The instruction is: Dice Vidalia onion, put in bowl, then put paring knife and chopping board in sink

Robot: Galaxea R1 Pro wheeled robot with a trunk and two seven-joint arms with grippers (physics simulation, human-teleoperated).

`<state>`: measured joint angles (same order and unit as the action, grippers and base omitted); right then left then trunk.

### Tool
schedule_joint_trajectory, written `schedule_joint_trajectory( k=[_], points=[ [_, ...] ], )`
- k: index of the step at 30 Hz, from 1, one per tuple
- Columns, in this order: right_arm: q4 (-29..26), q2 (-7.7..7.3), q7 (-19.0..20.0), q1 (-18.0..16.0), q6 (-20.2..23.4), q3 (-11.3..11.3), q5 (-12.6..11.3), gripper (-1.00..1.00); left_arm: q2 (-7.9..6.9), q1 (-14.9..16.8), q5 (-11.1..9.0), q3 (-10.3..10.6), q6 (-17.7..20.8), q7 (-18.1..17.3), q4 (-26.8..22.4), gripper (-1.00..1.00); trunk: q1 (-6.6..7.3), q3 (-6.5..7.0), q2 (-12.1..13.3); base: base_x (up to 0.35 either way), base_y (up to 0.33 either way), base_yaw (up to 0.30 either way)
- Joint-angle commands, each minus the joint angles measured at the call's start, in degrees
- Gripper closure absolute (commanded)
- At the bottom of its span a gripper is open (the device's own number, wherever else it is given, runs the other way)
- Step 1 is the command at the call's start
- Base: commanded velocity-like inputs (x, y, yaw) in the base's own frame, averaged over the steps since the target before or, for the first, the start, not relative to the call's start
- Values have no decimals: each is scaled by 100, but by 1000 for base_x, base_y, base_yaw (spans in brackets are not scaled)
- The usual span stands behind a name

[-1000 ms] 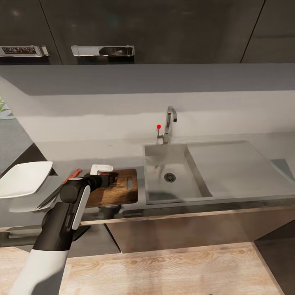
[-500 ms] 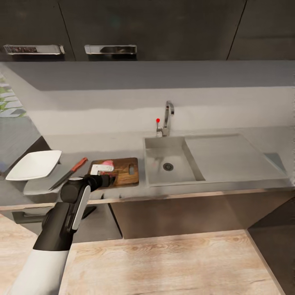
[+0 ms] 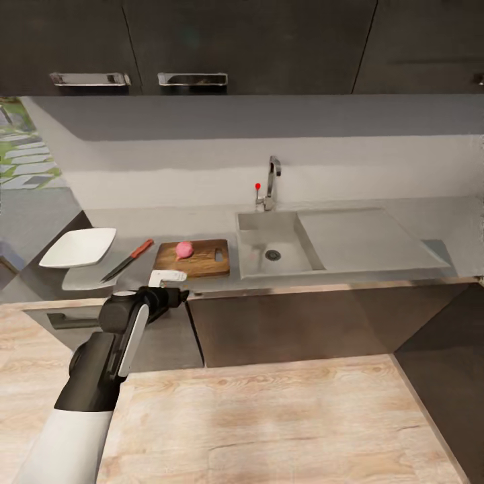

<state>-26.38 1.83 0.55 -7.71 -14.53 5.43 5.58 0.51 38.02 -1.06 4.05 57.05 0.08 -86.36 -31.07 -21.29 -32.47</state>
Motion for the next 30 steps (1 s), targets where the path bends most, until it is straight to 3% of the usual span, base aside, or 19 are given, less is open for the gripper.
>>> schedule_joint_trajectory(
  k=[1, 9, 19, 20, 22, 29, 30],
  points=[
    [1, 1, 6, -2, -14, -16, 58, -100, 2, 4, -8, -1, 26, 1, -1, -100, 2, -7, -7, -345, 0, 0],
    [1, 0, 3, -2, -14, -16, 58, -100, -4, 4, -17, 7, 26, 1, 26, -100, 2, -7, -7, -304, 0, 0],
    [1, -7, 4, -2, -16, -17, 58, -100, 1, -1120, -36, 10, -119, -43, -9, -100, 2, -7, -7, -15, 0, 0],
    [1, -7, 2, -2, -20, -17, 58, -100, 1, -1536, -36, 9, -462, -49, -14, -100, 2, -7, -7, 0, 0, 0],
    [1, -7, 2, -2, -22, -18, 58, -100, 1, -1940, -31, 8, -934, -43, -18, -100, 2, -7, -7, 0, 0, 0],
    [1, -7, 0, -2, -23, -24, 58, -100, -6, -3044, -26, 0, -2029, -43, -11, -100, 2, -7, -7, 0, 0, 0],
    [1, -7, 0, -2, -23, -24, 58, -100, -7, -3521, -25, -1, -2539, -48, 80, -100, 2, -7, -7, 0, 0, 0]
  ],
)
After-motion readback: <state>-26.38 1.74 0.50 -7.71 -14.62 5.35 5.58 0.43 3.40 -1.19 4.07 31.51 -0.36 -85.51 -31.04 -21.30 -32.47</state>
